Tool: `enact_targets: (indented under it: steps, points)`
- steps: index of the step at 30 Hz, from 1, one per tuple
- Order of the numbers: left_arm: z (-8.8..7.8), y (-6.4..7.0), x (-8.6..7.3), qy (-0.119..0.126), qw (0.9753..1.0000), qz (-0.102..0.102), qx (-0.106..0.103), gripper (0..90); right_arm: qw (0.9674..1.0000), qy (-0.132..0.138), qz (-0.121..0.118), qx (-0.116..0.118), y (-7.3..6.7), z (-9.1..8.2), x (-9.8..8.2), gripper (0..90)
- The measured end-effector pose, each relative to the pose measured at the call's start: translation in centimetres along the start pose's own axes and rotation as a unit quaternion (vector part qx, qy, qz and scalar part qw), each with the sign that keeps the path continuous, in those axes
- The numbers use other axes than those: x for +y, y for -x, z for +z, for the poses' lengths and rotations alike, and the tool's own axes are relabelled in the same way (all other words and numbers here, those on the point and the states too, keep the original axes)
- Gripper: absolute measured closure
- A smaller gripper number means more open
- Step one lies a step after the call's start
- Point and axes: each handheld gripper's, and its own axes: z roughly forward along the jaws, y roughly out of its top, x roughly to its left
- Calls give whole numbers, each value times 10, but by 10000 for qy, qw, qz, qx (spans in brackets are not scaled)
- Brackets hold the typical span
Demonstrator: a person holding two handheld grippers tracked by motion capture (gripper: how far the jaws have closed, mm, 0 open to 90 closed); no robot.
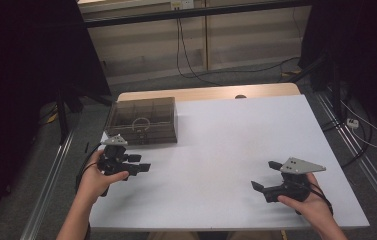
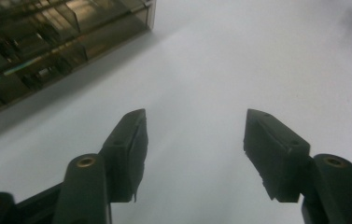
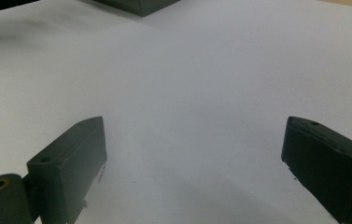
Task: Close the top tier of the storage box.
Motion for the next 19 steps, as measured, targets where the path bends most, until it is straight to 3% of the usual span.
enact_targets:
  steps: [9,12,19]
  points:
    - [2,8,-13,73,9999,75,45,322,10000,14,10,-21,0,-2,0,62]
    - [1,10,-18,235,9997,21,-59,314,10000,3,4,-29,0,-3,-1,63]
    - [-1,13,-20,234,9997,84,-27,275,10000,-12,-3,-19,0,-3,-1,62]
